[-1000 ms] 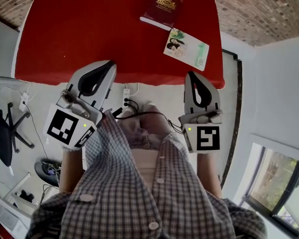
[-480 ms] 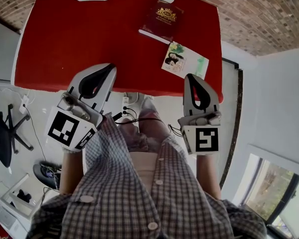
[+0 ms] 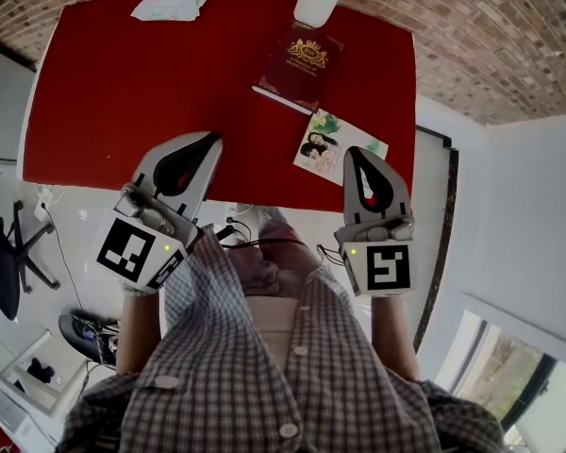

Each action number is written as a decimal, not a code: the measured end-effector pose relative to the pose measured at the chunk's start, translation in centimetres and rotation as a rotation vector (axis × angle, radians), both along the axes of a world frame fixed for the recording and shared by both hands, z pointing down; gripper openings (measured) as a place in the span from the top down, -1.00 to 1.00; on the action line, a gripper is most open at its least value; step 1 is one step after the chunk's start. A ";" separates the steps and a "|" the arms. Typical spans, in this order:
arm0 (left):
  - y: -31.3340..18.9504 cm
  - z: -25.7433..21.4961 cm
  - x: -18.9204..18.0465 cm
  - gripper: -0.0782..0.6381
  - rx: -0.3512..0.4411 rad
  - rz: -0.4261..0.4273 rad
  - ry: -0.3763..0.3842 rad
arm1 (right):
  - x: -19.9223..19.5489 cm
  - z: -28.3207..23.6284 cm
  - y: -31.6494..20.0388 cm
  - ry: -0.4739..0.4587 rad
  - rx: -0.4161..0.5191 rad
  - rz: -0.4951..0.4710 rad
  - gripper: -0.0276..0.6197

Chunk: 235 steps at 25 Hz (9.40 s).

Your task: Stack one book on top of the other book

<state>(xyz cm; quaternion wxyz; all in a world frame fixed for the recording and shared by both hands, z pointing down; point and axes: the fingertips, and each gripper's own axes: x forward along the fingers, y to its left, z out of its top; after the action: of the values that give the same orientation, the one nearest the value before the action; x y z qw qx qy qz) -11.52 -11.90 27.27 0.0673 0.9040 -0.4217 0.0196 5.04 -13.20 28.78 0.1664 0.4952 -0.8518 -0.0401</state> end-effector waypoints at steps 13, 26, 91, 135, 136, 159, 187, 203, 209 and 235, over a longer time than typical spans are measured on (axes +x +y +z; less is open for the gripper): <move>-6.8 2.8 3.1 0.76 -0.078 -0.024 -0.001 | 1.7 3.2 -6.5 0.028 -0.082 -0.062 0.91; -13.4 6.7 4.6 0.76 -0.168 -0.049 -0.033 | 4.3 7.7 -13.7 -0.004 -0.212 -0.060 0.91; -22.5 19.6 6.3 0.38 -0.551 0.008 0.009 | 3.0 18.1 -19.0 -0.441 -0.634 -0.007 0.56; -2.8 18.0 23.4 0.76 -0.667 0.570 0.041 | 9.7 20.3 -8.6 -0.069 -0.718 -0.305 0.58; -2.9 17.9 23.2 0.76 -0.662 0.568 0.037 | 9.8 20.5 -8.6 -0.058 -0.705 -0.297 0.58; -15.7 21.2 14.0 0.31 -0.600 0.389 -0.284 | 12.4 18.0 -0.2 -0.377 -0.806 0.226 0.43; -7.4 22.5 16.5 0.32 -0.676 0.571 -0.389 | 19.9 20.7 -5.4 -0.248 -0.737 0.417 0.51; -7.1 22.5 15.2 0.32 -0.804 0.498 -0.167 | 18.7 22.7 -2.5 -0.623 -0.946 0.393 0.01; -7.1 23.3 15.8 0.30 -0.845 0.508 -0.157 | 17.7 23.3 -1.5 -0.757 -1.035 0.365 -0.03; -9.0 23.1 6.4 0.30 -0.824 0.187 -0.099 | 8.5 23.4 -8.0 -0.663 -1.027 0.193 -0.05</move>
<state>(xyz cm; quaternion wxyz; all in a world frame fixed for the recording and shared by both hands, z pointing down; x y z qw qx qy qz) -5.13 -20.93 50.32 0.4006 0.8339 -0.2975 0.2360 13.50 -21.19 52.23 0.1129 0.4127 -0.7202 0.5461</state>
